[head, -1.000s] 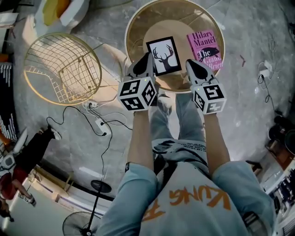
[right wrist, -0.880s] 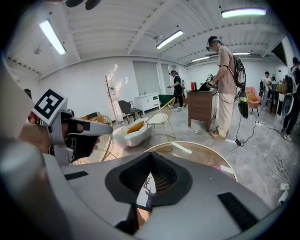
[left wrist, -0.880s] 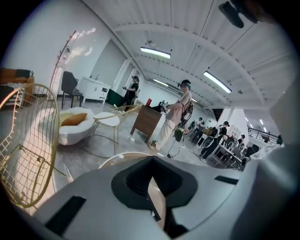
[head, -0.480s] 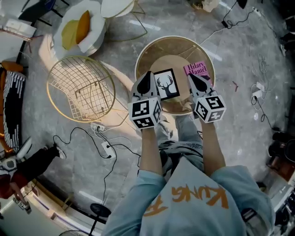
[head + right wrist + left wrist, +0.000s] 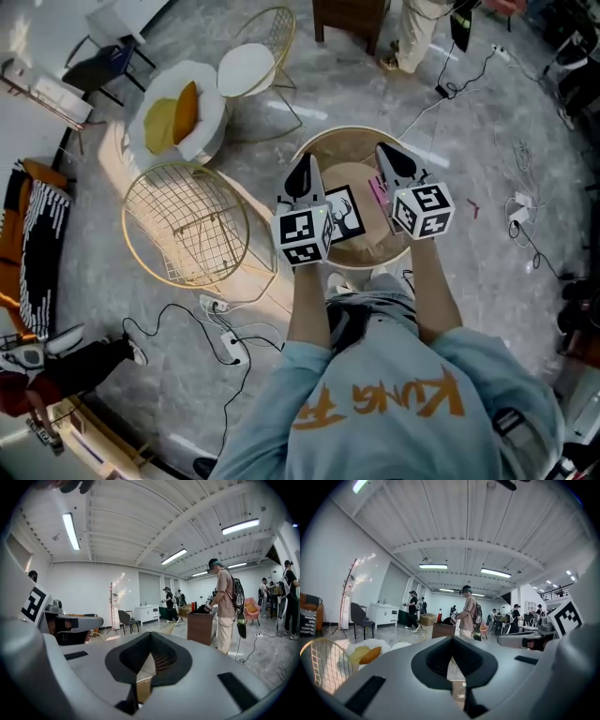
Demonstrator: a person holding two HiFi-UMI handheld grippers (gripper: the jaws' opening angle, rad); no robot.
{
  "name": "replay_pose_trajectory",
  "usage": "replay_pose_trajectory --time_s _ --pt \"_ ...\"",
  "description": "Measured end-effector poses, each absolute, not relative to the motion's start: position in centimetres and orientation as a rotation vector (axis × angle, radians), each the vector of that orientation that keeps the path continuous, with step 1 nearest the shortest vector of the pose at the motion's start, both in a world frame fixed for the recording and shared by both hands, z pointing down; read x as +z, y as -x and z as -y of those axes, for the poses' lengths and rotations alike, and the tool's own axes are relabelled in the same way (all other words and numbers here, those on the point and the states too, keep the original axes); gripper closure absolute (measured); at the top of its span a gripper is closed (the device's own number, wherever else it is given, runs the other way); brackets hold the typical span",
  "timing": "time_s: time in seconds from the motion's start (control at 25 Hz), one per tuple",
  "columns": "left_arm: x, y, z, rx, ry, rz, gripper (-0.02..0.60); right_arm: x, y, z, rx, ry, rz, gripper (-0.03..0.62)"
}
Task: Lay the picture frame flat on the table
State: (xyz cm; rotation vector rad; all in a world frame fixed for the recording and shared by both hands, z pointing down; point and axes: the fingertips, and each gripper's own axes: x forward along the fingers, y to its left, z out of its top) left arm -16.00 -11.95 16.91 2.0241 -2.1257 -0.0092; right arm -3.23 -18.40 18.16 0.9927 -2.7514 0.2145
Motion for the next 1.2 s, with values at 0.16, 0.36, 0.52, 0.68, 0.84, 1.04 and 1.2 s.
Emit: replay_pose_trajectory --time_s 0.16,0.36,0.52,0.68,0.84,1.04,1.2 --pt "12.8 17.1 12.5 -0.023 -2.066 2.215 0.561 14.0 3.8 19.1 0.115 -1.022 2.795 0.597" --pt "9.7 18.0 12.5 -0.037 -2.092 2.304 0.561 11.0 3.8 19.5 0.015 -1.037 2.818 0.597" --pt "7.7 17.9 12.6 -0.048 -2.120 2.349 0.561 8.9 3.9 19.8 -0.046 -1.035 2.844 0.597" --pt "6.6 17.8 11.9 -0.050 -2.128 2.383 0.561 7.6 4.2 19.3 -0.089 -1.024 2.871 0.597" --pt "5.9 18.4 12.2 -0.049 -2.106 2.406 0.561 6.9 4.6 19.7 -0.095 -1.012 2.877 0.597" --pt "7.1 19.4 12.1 -0.040 -2.098 2.384 0.561 7.7 5.7 19.7 -0.096 -1.002 2.869 0.597" --pt "8.5 19.7 10.7 -0.043 -2.098 2.380 0.561 8.7 5.9 18.5 -0.107 -1.000 2.864 0.597"
